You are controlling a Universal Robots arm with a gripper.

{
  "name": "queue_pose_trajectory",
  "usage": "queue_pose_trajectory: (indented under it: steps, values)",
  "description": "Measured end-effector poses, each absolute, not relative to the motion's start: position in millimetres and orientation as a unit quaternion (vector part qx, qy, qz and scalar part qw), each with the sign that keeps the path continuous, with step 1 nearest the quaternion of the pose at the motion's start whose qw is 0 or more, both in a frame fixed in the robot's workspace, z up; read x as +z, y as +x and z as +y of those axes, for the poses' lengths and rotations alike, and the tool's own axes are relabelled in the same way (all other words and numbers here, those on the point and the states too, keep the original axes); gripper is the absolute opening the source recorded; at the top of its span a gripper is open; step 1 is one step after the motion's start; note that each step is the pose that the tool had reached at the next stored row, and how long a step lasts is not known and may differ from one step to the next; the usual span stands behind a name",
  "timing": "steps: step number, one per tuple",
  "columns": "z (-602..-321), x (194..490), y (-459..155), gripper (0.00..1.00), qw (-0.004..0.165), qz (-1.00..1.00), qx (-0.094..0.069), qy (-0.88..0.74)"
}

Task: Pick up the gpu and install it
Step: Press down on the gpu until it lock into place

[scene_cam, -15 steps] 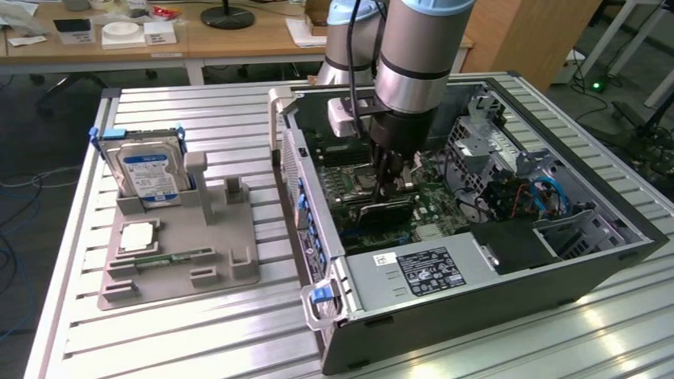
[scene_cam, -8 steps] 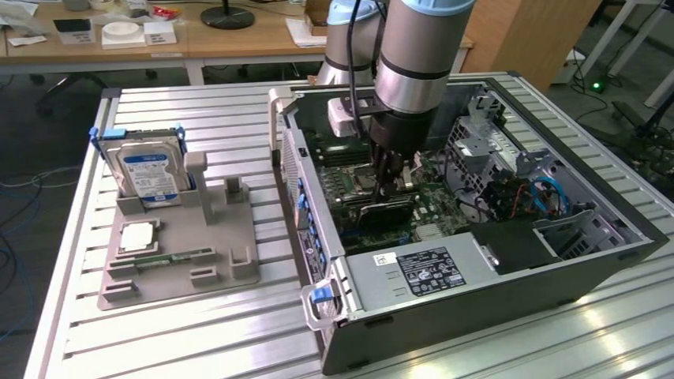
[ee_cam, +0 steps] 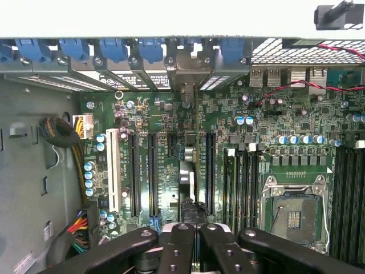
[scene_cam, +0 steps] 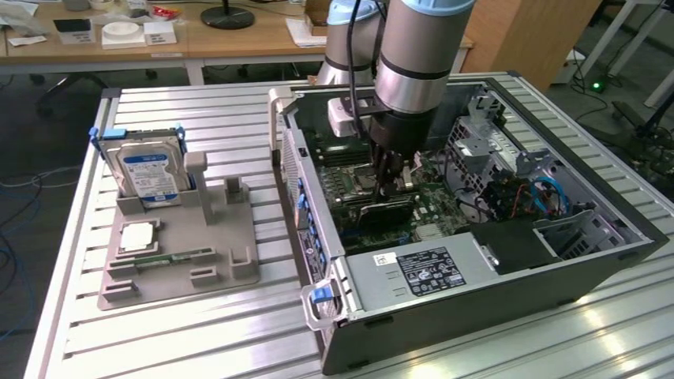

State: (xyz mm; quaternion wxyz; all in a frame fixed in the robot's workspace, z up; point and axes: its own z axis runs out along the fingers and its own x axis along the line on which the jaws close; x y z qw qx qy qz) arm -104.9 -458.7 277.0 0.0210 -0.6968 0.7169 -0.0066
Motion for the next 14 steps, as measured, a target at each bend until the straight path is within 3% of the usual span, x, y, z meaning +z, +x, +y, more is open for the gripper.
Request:
queue_pose_trajectory:
  steps: [11,13,14]
  values:
    - [-458.4,277.1,-122.2,0.1,0.021,0.718,-0.007,-0.696]
    - [-458.4,278.1,-122.3,0.1,0.018,0.718,-0.004,-0.696]
    - [-458.4,279.2,-122.4,0.1,0.007,0.718,0.007,-0.696]
